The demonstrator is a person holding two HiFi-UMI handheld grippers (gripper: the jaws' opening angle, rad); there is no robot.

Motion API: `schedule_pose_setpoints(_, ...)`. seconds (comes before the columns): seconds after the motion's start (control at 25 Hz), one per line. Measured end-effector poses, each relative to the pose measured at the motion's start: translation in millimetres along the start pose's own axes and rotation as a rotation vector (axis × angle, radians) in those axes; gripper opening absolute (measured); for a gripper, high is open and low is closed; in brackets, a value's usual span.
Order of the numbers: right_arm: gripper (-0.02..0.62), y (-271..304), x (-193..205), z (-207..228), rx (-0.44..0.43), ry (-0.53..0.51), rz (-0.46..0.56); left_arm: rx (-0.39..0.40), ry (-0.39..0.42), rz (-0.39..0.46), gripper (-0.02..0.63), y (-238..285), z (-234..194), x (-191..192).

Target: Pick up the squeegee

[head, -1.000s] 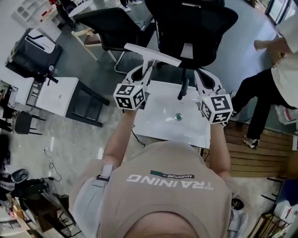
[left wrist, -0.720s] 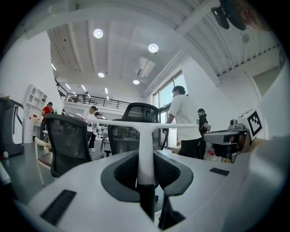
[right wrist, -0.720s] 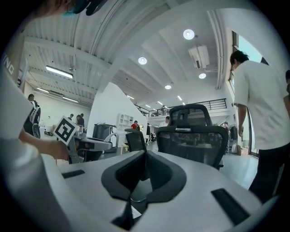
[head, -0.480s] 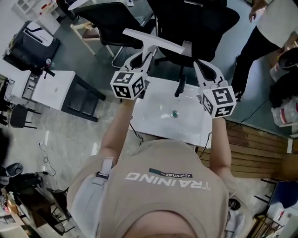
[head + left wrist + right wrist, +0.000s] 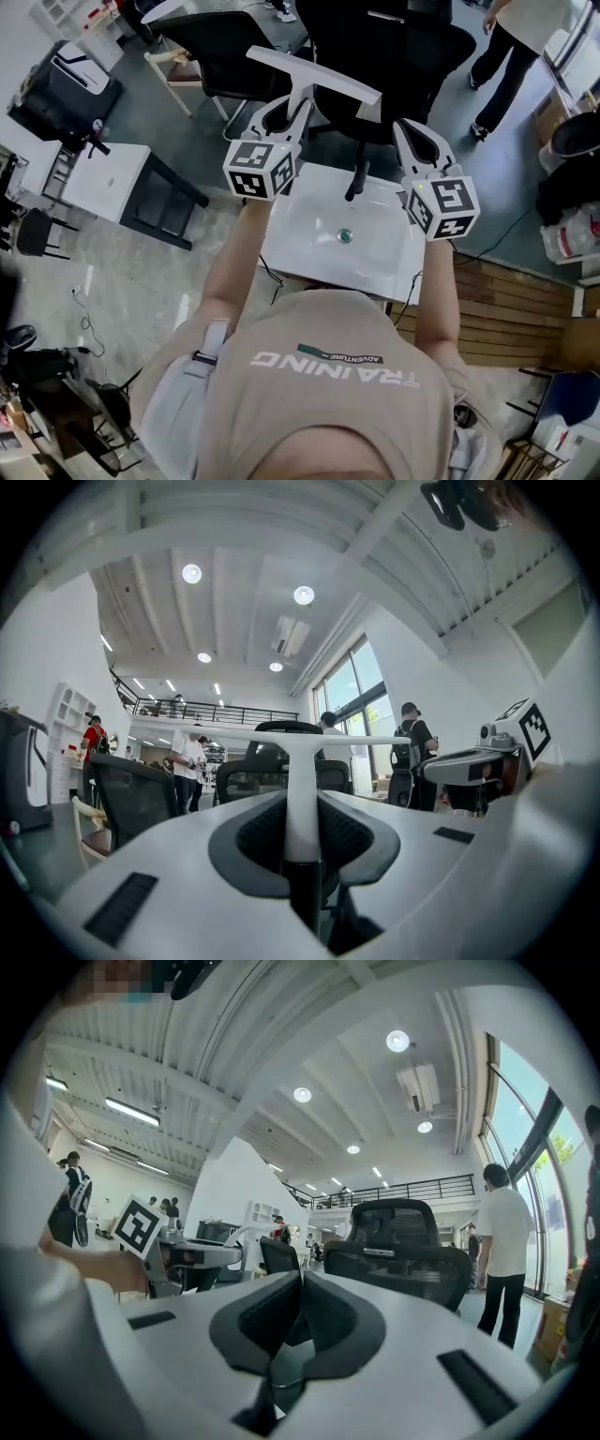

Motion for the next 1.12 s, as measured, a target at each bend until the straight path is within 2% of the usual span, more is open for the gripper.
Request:
schedule_pose_setpoints(0.28,0.035,-4,-5,2,0.015,-0.011,0.014,0.019,-0.013,0.018,0.081,1,9,-8)
schedule_pose_setpoints(0.56,0.035,-1,-1,1,0.009,-0.008,0.006,0.036,-0.069,0.005,0.081,1,6,3)
schedule_pose_setpoints(0.76,0.035,2,10,-1,0.017,0.006,-0.016,0.041,-0.065,-0.02,0.081,4,2,14)
schedule_pose_setpoints(0.92,0.035,1,16,1,0.022,0.014,-0.033,0.052,-0.094,-0.03,0.081,3,2,22)
schedule_pose_setpoints(1.12,0.035,-2,24,0,0.029,0.03,-0.038,0.057,-0.047,-0.042,0.081,2,8,27)
Point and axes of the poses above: the fingertips, and each gripper's own axes: y forward along the fingers, z to its right, x out of its underside, the point moved 8 cm from there along -y, backward along the fingers, and after that the axes turned 3 degrees about -x, right-handed, at the moved point
